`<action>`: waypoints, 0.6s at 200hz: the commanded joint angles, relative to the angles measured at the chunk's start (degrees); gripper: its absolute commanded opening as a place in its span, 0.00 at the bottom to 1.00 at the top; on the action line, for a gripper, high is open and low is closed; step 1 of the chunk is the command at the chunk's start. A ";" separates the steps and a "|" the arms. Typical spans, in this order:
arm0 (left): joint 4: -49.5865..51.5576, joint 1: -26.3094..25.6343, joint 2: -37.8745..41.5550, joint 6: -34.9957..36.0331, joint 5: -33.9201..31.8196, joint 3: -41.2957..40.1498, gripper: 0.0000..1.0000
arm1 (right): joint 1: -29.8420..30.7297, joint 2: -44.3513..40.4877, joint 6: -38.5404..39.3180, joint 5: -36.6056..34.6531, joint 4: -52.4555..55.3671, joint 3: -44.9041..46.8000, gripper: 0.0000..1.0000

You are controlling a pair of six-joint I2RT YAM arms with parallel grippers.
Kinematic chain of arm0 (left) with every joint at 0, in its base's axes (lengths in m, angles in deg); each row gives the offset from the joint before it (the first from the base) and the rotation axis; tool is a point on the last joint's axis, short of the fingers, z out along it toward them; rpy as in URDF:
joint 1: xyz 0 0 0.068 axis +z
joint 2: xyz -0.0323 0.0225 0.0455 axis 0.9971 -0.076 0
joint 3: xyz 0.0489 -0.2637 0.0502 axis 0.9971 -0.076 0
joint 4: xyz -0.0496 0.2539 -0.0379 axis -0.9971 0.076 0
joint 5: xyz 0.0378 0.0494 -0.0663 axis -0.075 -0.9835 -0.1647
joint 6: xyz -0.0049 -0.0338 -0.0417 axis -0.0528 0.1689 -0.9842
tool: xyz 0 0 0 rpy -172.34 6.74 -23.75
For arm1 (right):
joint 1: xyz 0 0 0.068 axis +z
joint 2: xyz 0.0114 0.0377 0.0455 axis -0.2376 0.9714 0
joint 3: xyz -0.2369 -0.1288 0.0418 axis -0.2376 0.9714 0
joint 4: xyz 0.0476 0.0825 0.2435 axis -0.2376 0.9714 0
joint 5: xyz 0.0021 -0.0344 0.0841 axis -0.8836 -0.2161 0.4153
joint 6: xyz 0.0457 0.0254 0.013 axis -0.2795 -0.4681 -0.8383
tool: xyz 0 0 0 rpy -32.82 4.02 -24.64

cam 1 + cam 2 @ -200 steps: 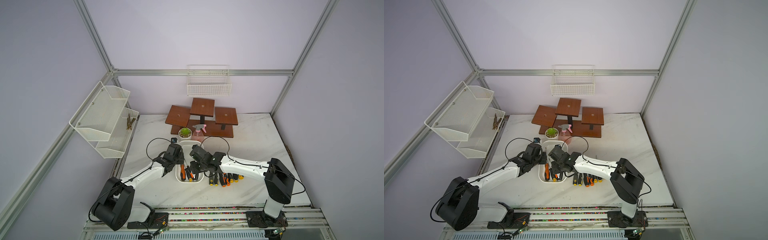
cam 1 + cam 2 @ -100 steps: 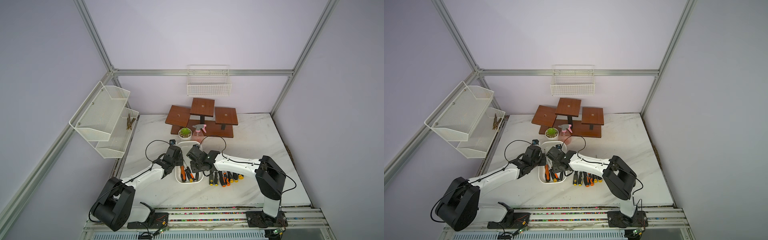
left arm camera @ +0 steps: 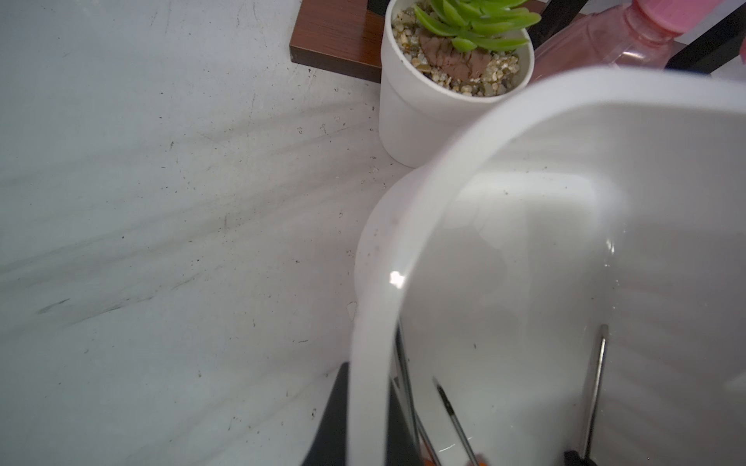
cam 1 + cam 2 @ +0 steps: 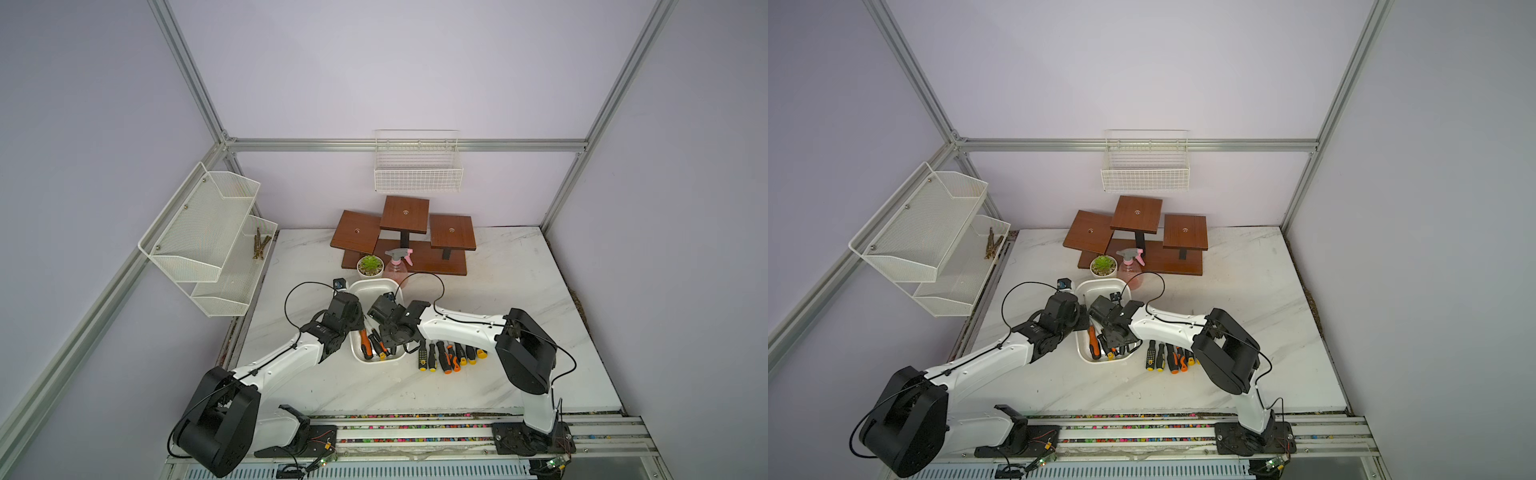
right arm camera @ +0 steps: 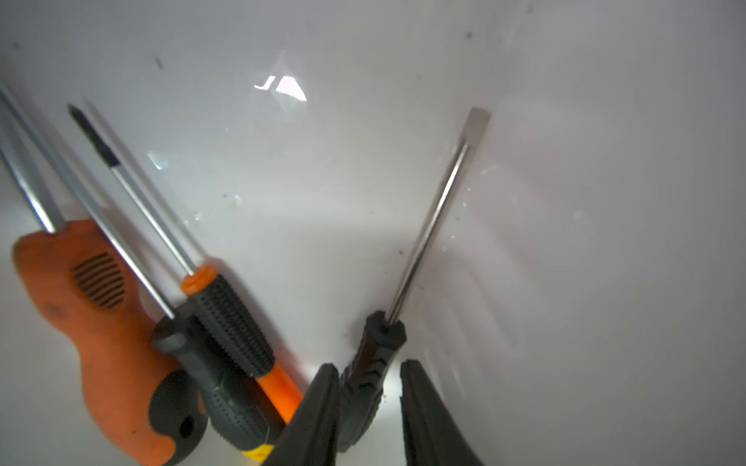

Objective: Take out the screwdriver from the storage box
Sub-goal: Pick up the screwdriver from the storage box.

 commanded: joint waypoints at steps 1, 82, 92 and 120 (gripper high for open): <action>-1.65 0.29 2.35 0.29 -1.93 0.43 0.00 | -2.44 2.69 0.91 0.58 1.75 0.62 0.32; -1.32 0.31 2.38 0.84 -1.56 -0.05 0.00 | -5.19 5.29 0.85 7.16 -5.64 1.42 0.26; -1.00 0.32 2.51 0.86 -1.69 -0.01 0.00 | -5.29 5.85 1.10 7.24 -5.64 1.25 0.21; -0.58 0.36 2.59 0.95 -2.02 0.08 0.00 | -5.37 5.95 1.57 7.16 -6.02 1.67 0.09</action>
